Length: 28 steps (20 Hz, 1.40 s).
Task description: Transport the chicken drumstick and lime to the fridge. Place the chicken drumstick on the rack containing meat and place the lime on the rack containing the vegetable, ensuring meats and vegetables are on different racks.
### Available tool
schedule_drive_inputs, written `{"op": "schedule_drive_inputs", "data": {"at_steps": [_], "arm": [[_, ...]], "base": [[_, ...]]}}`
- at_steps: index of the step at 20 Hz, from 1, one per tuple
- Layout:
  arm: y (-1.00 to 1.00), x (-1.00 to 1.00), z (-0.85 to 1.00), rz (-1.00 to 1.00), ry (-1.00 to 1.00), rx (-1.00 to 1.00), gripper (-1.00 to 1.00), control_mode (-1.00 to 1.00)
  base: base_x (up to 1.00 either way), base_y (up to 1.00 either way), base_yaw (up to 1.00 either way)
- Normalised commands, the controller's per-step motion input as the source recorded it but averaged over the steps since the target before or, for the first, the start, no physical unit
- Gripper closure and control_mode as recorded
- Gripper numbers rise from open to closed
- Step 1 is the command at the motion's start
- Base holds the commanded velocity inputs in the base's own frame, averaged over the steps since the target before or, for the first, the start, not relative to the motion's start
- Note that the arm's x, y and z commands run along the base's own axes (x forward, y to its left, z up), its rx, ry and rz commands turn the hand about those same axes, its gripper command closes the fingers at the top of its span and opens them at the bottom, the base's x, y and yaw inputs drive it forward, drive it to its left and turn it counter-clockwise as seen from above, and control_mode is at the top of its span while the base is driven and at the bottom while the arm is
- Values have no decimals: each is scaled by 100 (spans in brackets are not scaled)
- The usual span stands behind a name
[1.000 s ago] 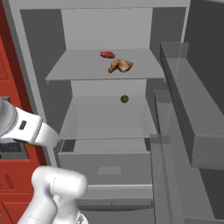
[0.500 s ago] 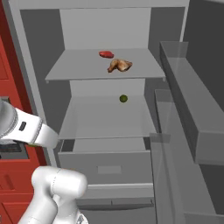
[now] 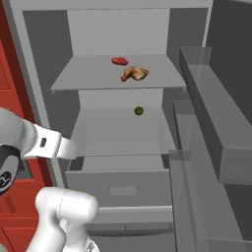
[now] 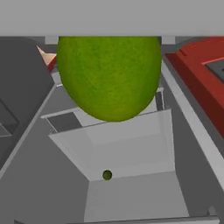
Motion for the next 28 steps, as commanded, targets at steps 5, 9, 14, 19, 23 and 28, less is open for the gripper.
{"op": "schedule_drive_inputs", "data": {"at_steps": [5, 9, 14, 19, 23, 28], "arm": [[-24, 100, -18, 0, 1, 2, 100, -100], [-43, 100, -1, 1, 14, 6, 100, -100], [-38, 91, -27, 2, 4, 1, 100, -100], [-7, 66, -61, 1, 0, 0, 100, -100], [-5, 61, -73, 1, 0, 0, 100, -100], [-6, 78, -58, 0, 6, 1, 100, -100]], "base": [[0, 0, 0], [0, 0, 0], [0, 0, 0], [0, 0, 0], [0, 0, 0], [0, 0, 0]]}}
